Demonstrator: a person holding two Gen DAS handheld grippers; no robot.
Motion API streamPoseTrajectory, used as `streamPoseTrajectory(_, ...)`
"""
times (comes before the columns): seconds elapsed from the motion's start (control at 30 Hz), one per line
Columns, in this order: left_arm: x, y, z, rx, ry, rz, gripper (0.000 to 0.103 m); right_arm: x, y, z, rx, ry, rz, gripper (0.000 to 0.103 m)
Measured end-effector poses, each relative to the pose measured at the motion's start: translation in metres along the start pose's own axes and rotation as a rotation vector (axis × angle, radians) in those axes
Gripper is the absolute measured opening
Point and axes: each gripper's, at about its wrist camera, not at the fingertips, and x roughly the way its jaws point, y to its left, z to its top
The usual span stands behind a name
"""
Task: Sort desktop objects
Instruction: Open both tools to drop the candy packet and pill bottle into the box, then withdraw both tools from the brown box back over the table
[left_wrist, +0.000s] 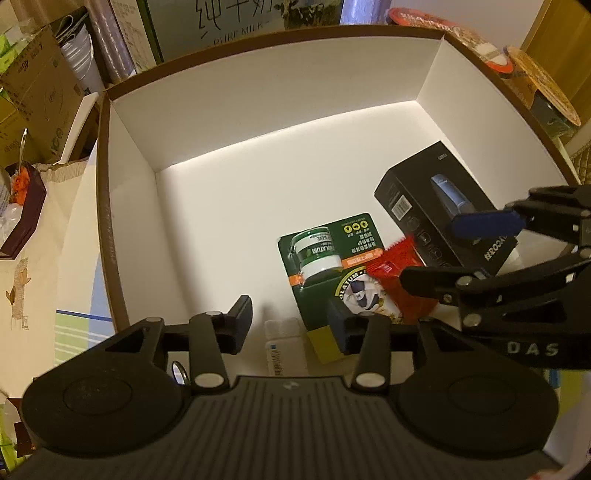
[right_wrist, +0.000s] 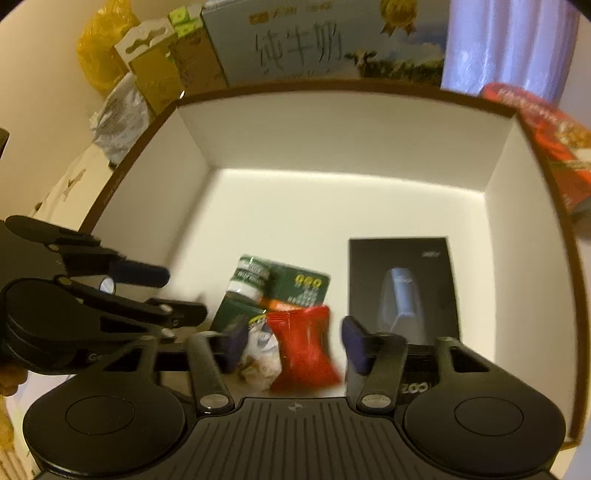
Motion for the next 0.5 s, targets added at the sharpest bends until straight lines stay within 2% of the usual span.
streamPoseTrajectory(0.17, -0.009, -0.003, -0.001, -0.009, -0.02, -0.001, 0.05, -0.015, -0.004, -0.002, 0.01, -0.044, -0.002, 0.082)
streamPoseTrajectory(0.23, -0.015, -0.005, -0.002, -0.014, -0.03, -0.002, 0.054, -0.023, -0.005, -0.004, 0.006, -0.064, -0.023, 0.096)
streamPoseTrajectory(0.27, -0.018, -0.006, -0.003, -0.016, -0.036, 0.002, 0.058, -0.027, -0.006, -0.005, 0.004, -0.077, -0.03, 0.097)
streamPoseTrajectory(0.3, -0.021, -0.008, -0.003, -0.017, -0.043, 0.019, 0.074, -0.032, -0.007, -0.007, 0.005, -0.09, -0.032, 0.1)
streamPoseTrajectory(0.33, -0.024, -0.009, -0.003, -0.017, -0.051, 0.045, 0.08, -0.036, -0.008, -0.008, 0.01, -0.1, -0.034, 0.101)
streamPoseTrajectory(0.4, -0.033, -0.011, -0.006, 0.001, -0.083, 0.086, 0.084, -0.044, -0.011, -0.01, 0.032, -0.121, -0.035, 0.101)
streamPoseTrajectory(0.5, -0.043, -0.008, -0.01, -0.012, -0.097, 0.097, 0.088, -0.056, -0.014, -0.016, 0.079, -0.16, -0.044, 0.101)
